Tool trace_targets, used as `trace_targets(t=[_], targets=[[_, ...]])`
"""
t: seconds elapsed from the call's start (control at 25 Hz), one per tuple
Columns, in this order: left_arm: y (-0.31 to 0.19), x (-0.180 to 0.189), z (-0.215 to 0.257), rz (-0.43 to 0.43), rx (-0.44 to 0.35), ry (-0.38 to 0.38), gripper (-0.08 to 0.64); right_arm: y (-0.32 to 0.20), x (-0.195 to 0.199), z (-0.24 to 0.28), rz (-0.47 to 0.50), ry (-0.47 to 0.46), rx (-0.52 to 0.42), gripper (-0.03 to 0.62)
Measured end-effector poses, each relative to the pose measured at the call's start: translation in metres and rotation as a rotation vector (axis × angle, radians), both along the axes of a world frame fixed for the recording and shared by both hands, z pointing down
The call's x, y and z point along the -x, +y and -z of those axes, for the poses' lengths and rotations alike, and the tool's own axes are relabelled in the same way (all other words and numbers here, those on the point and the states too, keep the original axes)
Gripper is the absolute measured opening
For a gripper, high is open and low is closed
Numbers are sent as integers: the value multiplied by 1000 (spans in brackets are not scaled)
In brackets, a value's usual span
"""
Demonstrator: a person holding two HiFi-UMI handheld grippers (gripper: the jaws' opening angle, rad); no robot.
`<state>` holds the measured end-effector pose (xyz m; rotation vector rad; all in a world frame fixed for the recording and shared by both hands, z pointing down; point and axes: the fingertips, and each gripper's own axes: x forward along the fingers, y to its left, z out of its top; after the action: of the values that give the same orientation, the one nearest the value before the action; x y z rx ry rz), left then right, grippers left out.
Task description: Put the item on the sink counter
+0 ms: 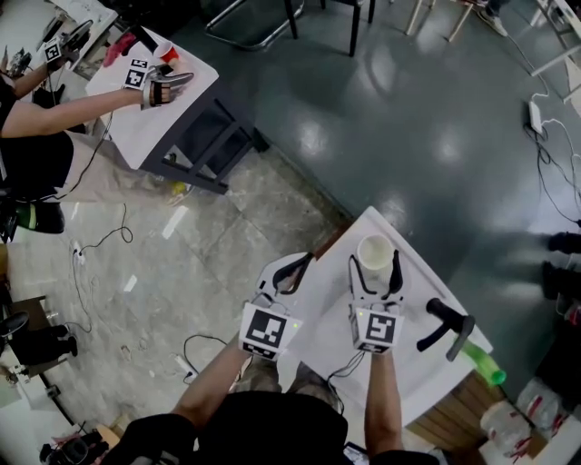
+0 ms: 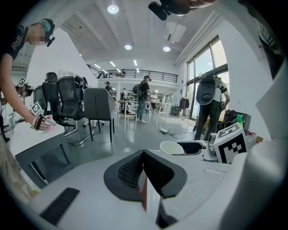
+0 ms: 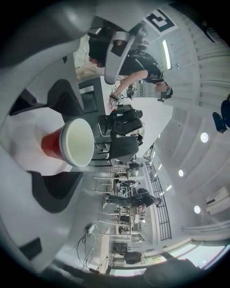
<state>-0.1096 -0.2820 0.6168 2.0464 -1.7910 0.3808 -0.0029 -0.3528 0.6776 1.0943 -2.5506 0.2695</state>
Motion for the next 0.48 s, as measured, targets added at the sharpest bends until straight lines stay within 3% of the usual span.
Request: trace_targets(t=[0.48], targets=[[18,-13,63,-55,-117,-41,2,20,-22,65,-65,-64,-83,372]])
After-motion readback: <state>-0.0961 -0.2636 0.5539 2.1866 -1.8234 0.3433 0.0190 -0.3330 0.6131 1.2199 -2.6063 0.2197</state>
